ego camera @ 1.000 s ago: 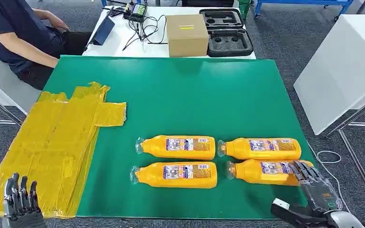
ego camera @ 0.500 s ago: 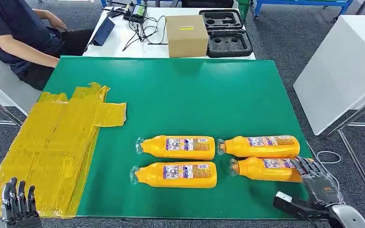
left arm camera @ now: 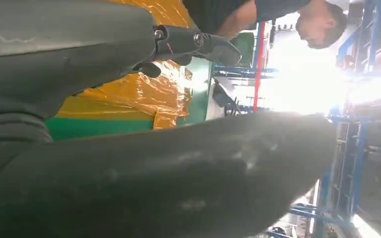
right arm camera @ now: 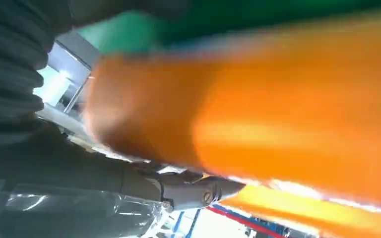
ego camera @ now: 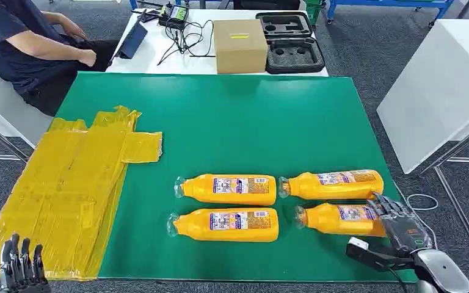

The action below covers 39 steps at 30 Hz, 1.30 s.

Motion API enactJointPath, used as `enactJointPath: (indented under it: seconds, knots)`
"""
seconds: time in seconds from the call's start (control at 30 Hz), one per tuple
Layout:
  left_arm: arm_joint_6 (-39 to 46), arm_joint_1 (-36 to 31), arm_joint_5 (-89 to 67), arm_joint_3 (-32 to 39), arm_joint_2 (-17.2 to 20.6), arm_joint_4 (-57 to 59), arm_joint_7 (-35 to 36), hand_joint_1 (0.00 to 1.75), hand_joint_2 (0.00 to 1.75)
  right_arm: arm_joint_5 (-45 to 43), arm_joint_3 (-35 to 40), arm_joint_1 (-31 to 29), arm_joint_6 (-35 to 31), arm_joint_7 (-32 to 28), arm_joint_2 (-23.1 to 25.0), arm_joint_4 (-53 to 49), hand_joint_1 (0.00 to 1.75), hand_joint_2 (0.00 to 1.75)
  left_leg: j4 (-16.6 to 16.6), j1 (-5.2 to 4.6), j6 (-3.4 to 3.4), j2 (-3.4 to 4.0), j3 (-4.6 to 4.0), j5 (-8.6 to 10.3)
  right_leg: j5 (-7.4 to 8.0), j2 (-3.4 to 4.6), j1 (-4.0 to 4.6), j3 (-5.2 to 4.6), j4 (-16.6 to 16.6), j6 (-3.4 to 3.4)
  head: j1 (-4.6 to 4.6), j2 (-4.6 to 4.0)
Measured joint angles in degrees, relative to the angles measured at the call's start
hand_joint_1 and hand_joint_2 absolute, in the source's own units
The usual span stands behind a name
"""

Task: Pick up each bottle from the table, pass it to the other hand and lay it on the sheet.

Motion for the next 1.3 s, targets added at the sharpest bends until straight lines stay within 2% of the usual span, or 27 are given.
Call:
enactJointPath:
  seconds: [0.8,1.1,1.2,1.3]
  knots:
    - [-1.25,-1.62,-1.18,0.04,-0.02,0.13,0.00,0.00,0.00,0.50,0.39,2.21,-0.35,2.62,1.00,-1.84,1.75,1.75,0.00,0.00,0.00,0.00,0.04,-0.01,0.00,-0.01,0.01,0.00,0.00,0.00,0.02,0.00]
    - [-0.66,-1.44,-0.46,0.07,-0.02,0.13,0.11,0.00,0.00,4.57,0.74,1.73,-0.09,4.59,3.32,-2.10,1.75,1.75,-0.01,0.02,-0.06,0.12,0.11,-0.06,0.00,0.22,0.04,0.05,0.00,0.00,0.02,0.00]
    - [-1.11,-1.32,-0.30,0.07,-0.02,0.13,0.13,0.00,0.00,2.37,0.92,1.98,0.11,2.91,3.89,-2.82,1.75,1.75,-0.01,0.02,-0.06,0.11,0.22,-0.06,0.00,0.21,0.03,0.11,0.00,0.00,0.02,0.00]
    - [-1.94,-1.17,0.65,0.09,-0.02,0.13,0.26,0.00,0.00,-2.85,1.42,4.51,1.31,0.53,3.70,-7.85,1.75,1.75,0.00,0.01,-0.03,0.03,0.19,-0.02,0.00,0.12,0.02,0.13,0.00,0.00,0.00,-0.02]
